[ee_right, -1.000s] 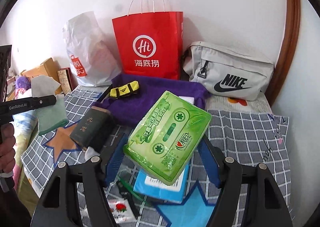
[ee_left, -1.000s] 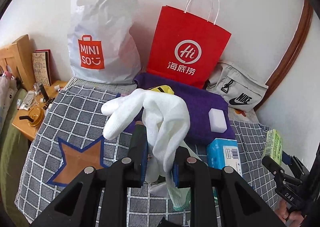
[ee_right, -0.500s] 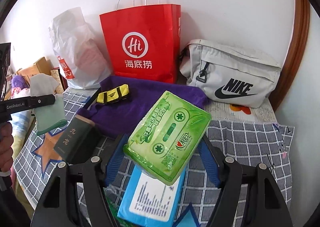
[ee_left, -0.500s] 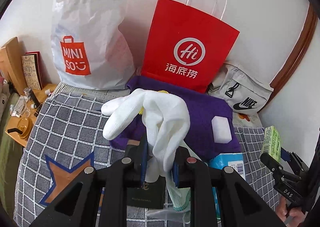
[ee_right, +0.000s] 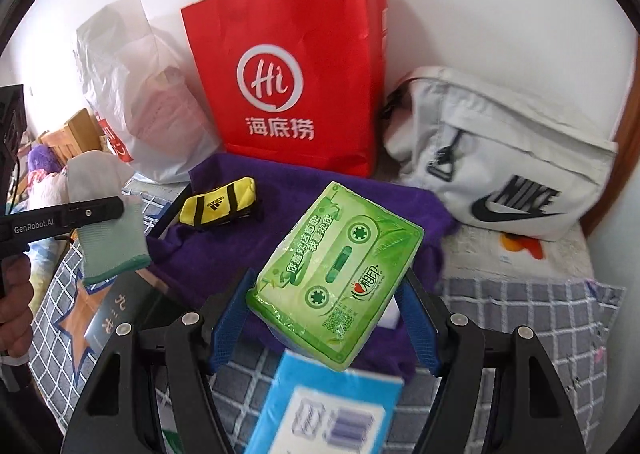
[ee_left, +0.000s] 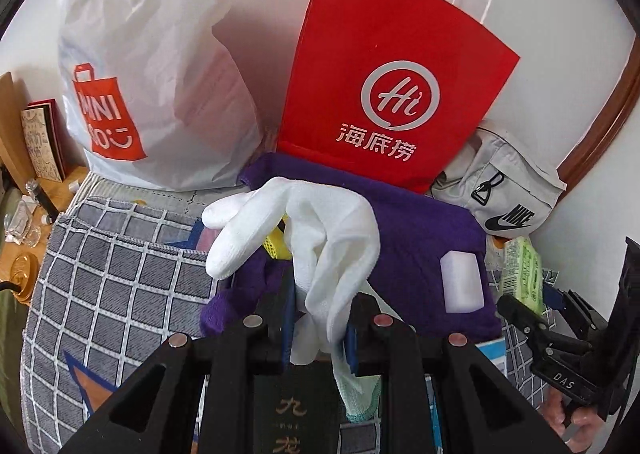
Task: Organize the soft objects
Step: 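Carry the green pack with the right tool while the left tool carries the glove toward the towel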
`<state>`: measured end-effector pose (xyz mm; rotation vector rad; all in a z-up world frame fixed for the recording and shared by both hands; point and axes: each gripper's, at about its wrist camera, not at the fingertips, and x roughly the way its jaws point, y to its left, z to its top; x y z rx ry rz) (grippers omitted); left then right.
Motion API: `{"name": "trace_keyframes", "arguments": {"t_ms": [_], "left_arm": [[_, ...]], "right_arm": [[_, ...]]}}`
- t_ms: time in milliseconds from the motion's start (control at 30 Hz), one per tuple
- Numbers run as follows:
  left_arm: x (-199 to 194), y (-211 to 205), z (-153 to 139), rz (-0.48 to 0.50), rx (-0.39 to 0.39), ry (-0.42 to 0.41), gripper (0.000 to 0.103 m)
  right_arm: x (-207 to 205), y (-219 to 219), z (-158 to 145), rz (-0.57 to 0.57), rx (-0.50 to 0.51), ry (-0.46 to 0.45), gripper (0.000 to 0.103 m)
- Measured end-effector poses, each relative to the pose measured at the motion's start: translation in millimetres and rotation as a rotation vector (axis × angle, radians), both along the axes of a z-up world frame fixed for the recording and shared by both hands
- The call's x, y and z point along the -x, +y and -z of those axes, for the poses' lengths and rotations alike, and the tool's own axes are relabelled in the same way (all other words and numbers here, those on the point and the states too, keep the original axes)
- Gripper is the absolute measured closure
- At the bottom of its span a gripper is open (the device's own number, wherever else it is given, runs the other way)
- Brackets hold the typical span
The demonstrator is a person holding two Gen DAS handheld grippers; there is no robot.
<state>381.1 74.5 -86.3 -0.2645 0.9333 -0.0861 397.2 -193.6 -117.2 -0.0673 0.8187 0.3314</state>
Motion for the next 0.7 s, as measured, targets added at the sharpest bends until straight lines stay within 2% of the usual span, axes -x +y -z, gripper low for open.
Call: {"name": "trace_keyframes", "arguments": {"t_ms": [333, 700], "left_arm": [[-47, -12, 31, 0.023, 0.013, 0.07, 0.084], [-80, -25, 73, 0.059, -0.015, 0.181, 0.082]], "right_arm": [[-47, 27, 48, -0.088, 0.041, 0.158, 0.032], [-61, 34, 69, -0.088, 0.08, 0.193, 0.032]]}}
